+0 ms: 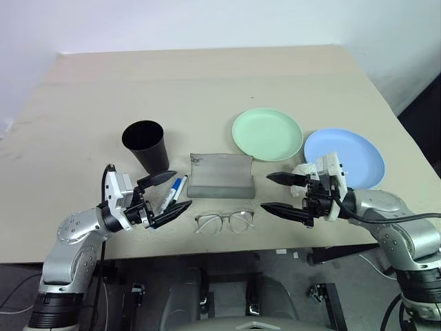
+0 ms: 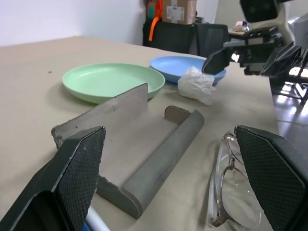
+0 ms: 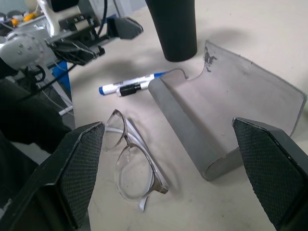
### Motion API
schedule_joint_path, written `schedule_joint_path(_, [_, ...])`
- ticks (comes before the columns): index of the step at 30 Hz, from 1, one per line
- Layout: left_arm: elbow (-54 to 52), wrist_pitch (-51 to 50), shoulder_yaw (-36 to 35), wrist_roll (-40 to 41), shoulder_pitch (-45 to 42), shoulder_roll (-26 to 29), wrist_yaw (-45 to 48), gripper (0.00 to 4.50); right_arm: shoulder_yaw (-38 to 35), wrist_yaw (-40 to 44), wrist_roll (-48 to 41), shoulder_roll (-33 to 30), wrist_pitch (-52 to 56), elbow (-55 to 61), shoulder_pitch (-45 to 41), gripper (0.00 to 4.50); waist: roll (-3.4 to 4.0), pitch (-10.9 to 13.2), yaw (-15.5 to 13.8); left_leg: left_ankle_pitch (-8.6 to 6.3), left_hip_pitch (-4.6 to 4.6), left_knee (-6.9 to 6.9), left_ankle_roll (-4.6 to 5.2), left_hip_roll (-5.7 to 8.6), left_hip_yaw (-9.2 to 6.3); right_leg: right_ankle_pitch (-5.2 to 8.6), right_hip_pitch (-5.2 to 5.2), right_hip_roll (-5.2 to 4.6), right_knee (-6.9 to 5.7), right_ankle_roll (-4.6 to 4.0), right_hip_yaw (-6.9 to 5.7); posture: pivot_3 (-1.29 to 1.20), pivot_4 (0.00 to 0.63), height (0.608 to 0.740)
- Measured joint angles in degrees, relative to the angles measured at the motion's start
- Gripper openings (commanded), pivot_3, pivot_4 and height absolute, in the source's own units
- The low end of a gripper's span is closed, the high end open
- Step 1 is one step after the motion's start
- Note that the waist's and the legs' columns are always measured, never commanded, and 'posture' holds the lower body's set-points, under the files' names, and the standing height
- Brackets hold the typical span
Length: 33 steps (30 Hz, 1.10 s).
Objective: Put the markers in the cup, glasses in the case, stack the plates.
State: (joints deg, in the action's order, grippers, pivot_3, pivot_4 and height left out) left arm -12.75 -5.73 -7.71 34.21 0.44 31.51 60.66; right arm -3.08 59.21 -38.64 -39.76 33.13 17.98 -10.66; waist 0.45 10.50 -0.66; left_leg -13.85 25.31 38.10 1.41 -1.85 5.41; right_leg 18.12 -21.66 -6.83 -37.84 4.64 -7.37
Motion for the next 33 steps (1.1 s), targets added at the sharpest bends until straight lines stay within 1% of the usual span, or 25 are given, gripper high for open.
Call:
schedule_joint_path(4, [0.0,0.2,0.0,0.0,-0.3,-0.1,-0.1,4.50,0.3,0.5,2.0,0.4,-2.5,-2.0,-1.8,4.48,-0.01,0.0,0.0,0.00,0.00,0.00,0.00,0.01,0.00,0.00,-0.04,0.00,0.00,0.00,0.00,0.00,0.150,0.719])
schedule_joint_path(9, [0.3,0.5,-0.4,0.1,-1.5,-0.5,-1.7,4.50,1.7,-1.7,6.4,4.7,-7.5,-5.1,-3.0,4.48,0.00,0.0,0.0,0.01,0.04,-0.03,0.01,0.01,0.06,0.00,-0.05,0.02,-0.01,0.01,0.02,0.00,0.150,0.719])
schedule_joint_path(12, [-0.7,-0.1,-0.7,0.9,-0.3,-0.3,-1.7,4.50,2.4,-2.2,6.6,4.7,-6.3,-5.1,-3.1,4.48,-0.01,0.0,0.1,0.01,0.05,-0.06,0.02,0.01,0.14,-0.01,-0.08,0.02,-0.01,0.01,0.07,0.00,0.150,0.719])
schedule_joint_path(16, [-0.8,-0.1,-0.8,1.1,0.0,0.1,-0.7,4.50,1.9,-3.8,6.8,3.5,-3.2,-6.1,-4.3,4.48,-0.01,0.0,-0.1,0.02,0.02,-0.04,0.02,0.01,0.14,-0.03,-0.09,0.02,-0.05,-0.01,0.07,0.00,0.150,0.719])
schedule_joint_path(19, [-0.8,-0.3,-0.7,1.3,-0.1,0.2,0.3,4.50,-0.1,-5.2,5.6,2.9,-0.4,-6.0,-5.8,4.48,-0.01,0.0,0.0,0.02,0.03,-0.04,0.02,0.00,0.15,-0.04,-0.11,0.02,-0.05,-0.02,0.11,0.00,0.150,0.719])
schedule_joint_path(26, [0.2,-0.2,2.1,0.4,-1.4,-0.1,2.0,4.50,-3.4,-8.1,5.7,-0.7,4.0,-6.5,-6.3,4.48,-0.01,0.0,0.0,0.02,0.08,-0.06,0.03,0.00,0.21,-0.04,-0.17,0.02,-0.05,-0.02,0.14,0.00,0.150,0.719])
schedule_joint_path(30, [2.3,0.3,2.6,-0.3,-1.9,-0.2,3.2,4.50,-6.3,-10.3,5.0,-3.8,9.4,-8.4,-8.8,4.48,0.00,0.0,0.1,0.02,0.07,-0.06,0.03,0.00,0.27,-0.05,-0.22,0.03,-0.07,-0.02,0.21,0.00,0.150,0.719])
schedule_joint_path(33, [3.4,0.5,3.5,-1.1,-2.0,-0.5,3.8,4.50,-6.9,-10.9,5.4,-8.1,12.9,-10.6,-10.9,4.48,-0.01,0.0,0.1,0.02,0.09,-0.10,0.04,-0.01,0.32,-0.04,-0.29,0.02,-0.07,-0.02,0.25,0.00,0.150,0.719])
